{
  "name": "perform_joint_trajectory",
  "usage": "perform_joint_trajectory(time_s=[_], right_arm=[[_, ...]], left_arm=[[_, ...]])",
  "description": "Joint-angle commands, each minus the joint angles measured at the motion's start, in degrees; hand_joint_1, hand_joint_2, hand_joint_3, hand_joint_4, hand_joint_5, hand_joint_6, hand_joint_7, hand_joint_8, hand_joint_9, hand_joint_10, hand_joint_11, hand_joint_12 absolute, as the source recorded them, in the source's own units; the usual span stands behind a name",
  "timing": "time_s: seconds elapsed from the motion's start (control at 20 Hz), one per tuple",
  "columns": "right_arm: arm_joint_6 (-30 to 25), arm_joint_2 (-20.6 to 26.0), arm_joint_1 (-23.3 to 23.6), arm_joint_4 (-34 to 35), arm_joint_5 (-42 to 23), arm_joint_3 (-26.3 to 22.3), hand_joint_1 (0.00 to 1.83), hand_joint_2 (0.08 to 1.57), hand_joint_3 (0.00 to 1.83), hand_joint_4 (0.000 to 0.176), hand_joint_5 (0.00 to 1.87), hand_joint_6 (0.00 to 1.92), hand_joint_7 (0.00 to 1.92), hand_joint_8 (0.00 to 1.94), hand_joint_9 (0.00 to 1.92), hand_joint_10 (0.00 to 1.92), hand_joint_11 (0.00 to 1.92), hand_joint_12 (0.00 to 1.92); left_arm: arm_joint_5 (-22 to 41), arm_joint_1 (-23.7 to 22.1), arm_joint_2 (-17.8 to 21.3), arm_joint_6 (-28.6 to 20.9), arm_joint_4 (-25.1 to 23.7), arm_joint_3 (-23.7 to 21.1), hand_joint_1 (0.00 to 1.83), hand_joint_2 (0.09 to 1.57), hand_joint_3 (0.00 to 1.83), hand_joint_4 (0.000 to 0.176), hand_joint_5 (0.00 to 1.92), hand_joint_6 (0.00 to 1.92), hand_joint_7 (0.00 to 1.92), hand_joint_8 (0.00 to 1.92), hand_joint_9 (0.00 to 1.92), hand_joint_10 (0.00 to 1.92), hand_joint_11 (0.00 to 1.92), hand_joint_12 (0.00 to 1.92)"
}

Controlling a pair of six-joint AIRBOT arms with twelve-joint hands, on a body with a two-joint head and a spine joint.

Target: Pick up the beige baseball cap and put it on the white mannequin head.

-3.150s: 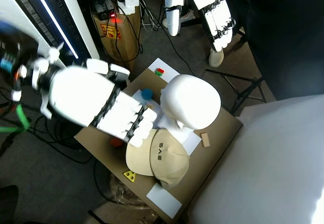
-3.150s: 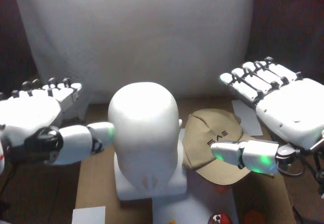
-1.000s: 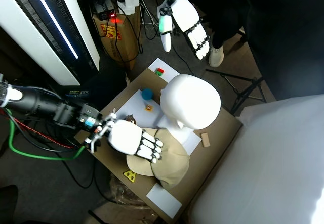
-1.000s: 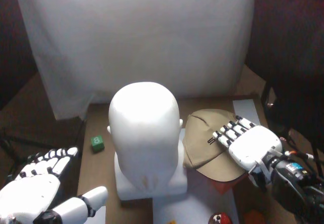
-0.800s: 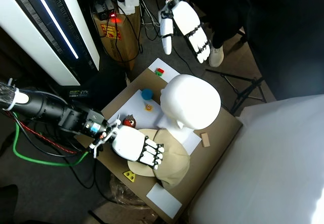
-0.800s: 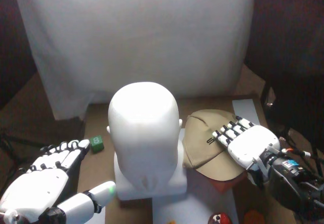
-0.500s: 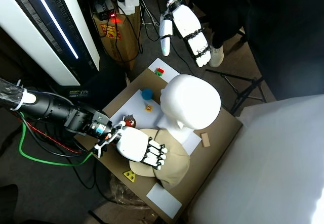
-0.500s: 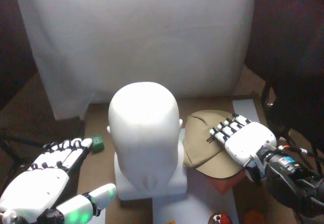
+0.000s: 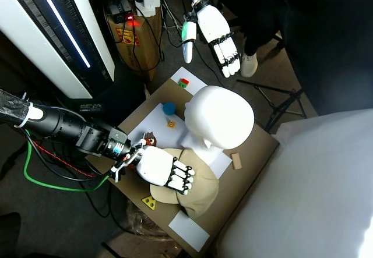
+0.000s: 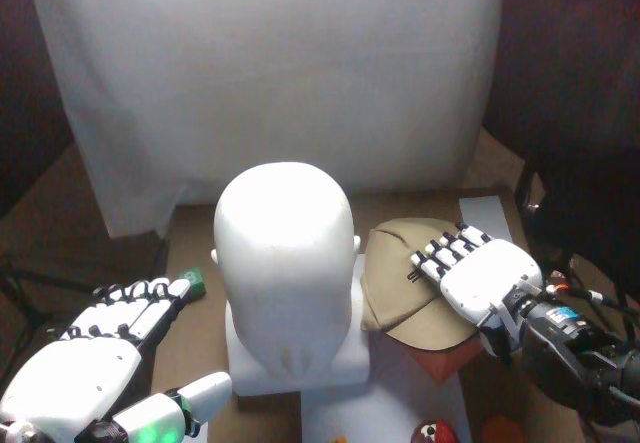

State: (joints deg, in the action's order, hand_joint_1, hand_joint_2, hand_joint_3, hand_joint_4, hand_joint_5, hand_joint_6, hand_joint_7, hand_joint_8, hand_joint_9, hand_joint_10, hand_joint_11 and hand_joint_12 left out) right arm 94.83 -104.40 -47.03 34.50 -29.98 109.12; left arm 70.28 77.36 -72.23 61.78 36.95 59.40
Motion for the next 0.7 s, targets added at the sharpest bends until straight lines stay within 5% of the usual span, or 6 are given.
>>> perform_joint_trajectory(time_s=[0.0,0.15,0.2,0.25,0.5,0.65], right_arm=[[0.1,0.0,0.5,-1.1,-5.1,0.3,1.26,1.13,0.01,0.0,0.11,0.0,0.15,0.01,0.16,0.0,0.0,0.62],[0.1,0.0,0.5,-1.3,-5.0,0.3,1.3,1.16,0.0,0.0,0.59,0.02,0.72,0.01,0.68,0.04,0.21,1.08],[0.1,0.0,0.5,-1.4,-5.0,0.3,1.55,1.12,0.0,0.0,0.81,0.05,0.84,0.74,0.85,0.91,0.64,1.54],[0.1,0.0,0.5,-1.5,-5.0,0.3,1.5,1.15,0.0,0.0,0.71,0.88,0.88,0.96,0.9,1.13,0.76,1.66],[-0.2,-0.2,0.8,-1.9,-6.4,0.6,1.38,1.13,0.0,0.0,0.86,0.96,0.95,1.03,0.93,1.31,0.9,1.37],[-1.1,-0.2,0.8,-1.8,-9.4,0.7,1.48,1.12,0.0,0.0,0.84,0.89,0.95,0.93,0.93,1.17,0.84,1.67]], left_arm=[[6.2,-0.3,0.3,-0.5,-1.8,0.3,0.0,1.16,0.0,0.0,0.0,0.0,0.0,0.0,0.0,0.0,0.0,0.17],[6.2,-0.2,0.3,-0.7,-1.7,0.2,0.0,1.16,0.0,0.0,0.0,0.0,0.0,0.0,0.0,0.0,0.0,0.19],[6.2,-0.2,0.2,-0.7,-1.7,0.2,0.0,1.16,0.0,0.0,0.0,0.0,0.0,0.0,0.0,0.0,0.0,0.17],[6.2,-0.2,0.2,-0.7,-1.9,0.2,0.0,1.16,0.0,0.0,0.0,0.0,0.0,0.0,0.0,0.0,0.0,0.17],[6.2,0.0,0.1,-1.1,-1.7,0.1,0.0,1.16,0.0,0.0,0.0,0.0,0.0,0.0,0.0,0.0,0.0,0.19],[6.2,0.3,0.1,-1.6,-1.7,0.1,0.0,1.15,0.0,0.0,0.0,0.0,0.0,0.0,0.0,0.0,0.0,0.23]])
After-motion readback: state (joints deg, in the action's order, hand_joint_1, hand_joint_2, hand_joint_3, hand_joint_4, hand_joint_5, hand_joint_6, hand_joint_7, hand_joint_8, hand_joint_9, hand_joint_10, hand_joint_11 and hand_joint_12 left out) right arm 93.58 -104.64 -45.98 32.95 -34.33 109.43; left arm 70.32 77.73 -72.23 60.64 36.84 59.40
